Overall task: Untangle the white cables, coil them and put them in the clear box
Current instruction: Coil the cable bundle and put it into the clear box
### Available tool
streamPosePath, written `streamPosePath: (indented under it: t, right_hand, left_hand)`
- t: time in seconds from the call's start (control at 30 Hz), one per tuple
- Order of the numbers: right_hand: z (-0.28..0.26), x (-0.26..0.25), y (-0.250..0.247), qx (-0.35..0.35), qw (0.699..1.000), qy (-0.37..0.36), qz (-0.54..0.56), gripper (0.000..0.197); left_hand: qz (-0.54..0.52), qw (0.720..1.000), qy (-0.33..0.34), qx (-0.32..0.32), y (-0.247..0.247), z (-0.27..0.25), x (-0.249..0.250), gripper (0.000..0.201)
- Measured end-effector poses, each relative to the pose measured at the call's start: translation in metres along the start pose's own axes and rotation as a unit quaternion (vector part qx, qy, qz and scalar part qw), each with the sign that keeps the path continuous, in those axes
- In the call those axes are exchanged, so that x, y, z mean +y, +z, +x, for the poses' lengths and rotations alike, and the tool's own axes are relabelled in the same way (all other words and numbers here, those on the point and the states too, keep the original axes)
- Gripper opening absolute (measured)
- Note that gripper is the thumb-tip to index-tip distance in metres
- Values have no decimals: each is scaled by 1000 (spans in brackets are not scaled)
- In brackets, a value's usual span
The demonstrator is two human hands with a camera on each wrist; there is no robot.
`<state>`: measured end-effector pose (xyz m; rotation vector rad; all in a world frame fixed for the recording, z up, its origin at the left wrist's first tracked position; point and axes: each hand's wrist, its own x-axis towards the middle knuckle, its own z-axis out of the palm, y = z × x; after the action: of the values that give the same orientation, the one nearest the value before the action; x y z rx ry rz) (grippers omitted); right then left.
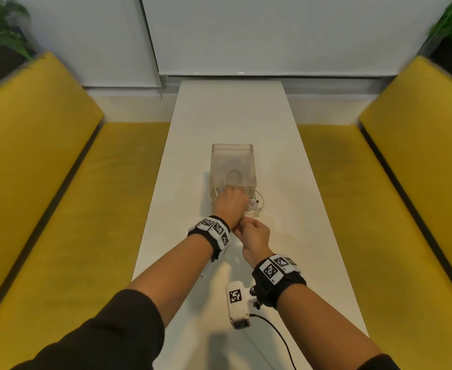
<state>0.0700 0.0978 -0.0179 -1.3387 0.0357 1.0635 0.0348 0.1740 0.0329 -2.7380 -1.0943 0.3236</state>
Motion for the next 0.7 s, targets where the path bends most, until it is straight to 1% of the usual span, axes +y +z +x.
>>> streamPosePath:
  t: [0.07,0.13,0.17,0.2,0.23,0.27,0.33,0.37,0.4,0.47,0.5,0.53,0.6,0.67,0.7]
  right_hand:
    - [0,-1,-2,20,999,-9,-28,19]
    - [1,-1,-5,26,999,-11,-23,22]
    - [1,-1,-5,21,1000,-10,-15,20]
    - [1,-1,-5,15,1000,-10,-5,18]
    - [1,-1,-4,11,1000,-7,7,15]
    - [1,-1,-4,8,1000,-3,21,10]
    - [0,-1,-4,5,999,3,37,7]
    - [-1,-1,-4,4,999,2,37,9]
    - [-2,-2,-4,1,999,-1,37,10]
    - [-2,-3,-4,-2,999,-2,37,10]
    - [-2,-3,-4,-5,999,-1,39,9]
    - [-4,-4,-4,-7,999,-1,43,9]
    - [-3,-5,-5,-8,999,0,46,12]
    - [-3,-6,-5,-10,999,2,48,15]
    - [-2,-5,-6,-10,999,3,47,17]
  left_hand:
    - [-41,999,-8,-25,-2,1,3,32]
    - [-143,989,12,-44,2,-2,-4,43]
    - [-206,976,34,-58,1,-7,-13,51]
    - [-274,958,55,-59,2,-14,-21,56]
    - [-325,942,71,-46,5,-22,-29,58]
    - [-345,936,75,-11,9,-30,-36,57]
    - [-314,942,51,109,19,-43,-47,53]
    - [-306,941,31,141,24,-48,-50,50]
    - [-321,935,8,146,28,-50,-53,49]
    - [-363,925,-19,110,35,-49,-56,49]
    - [-364,927,-23,93,38,-47,-58,48]
    - [-351,932,-23,90,39,-46,-58,45]
    - [-301,947,-11,112,41,-48,-59,45]
    - [-233,962,11,141,44,-48,-56,55]
    - [-200,966,24,165,47,-48,-53,57]
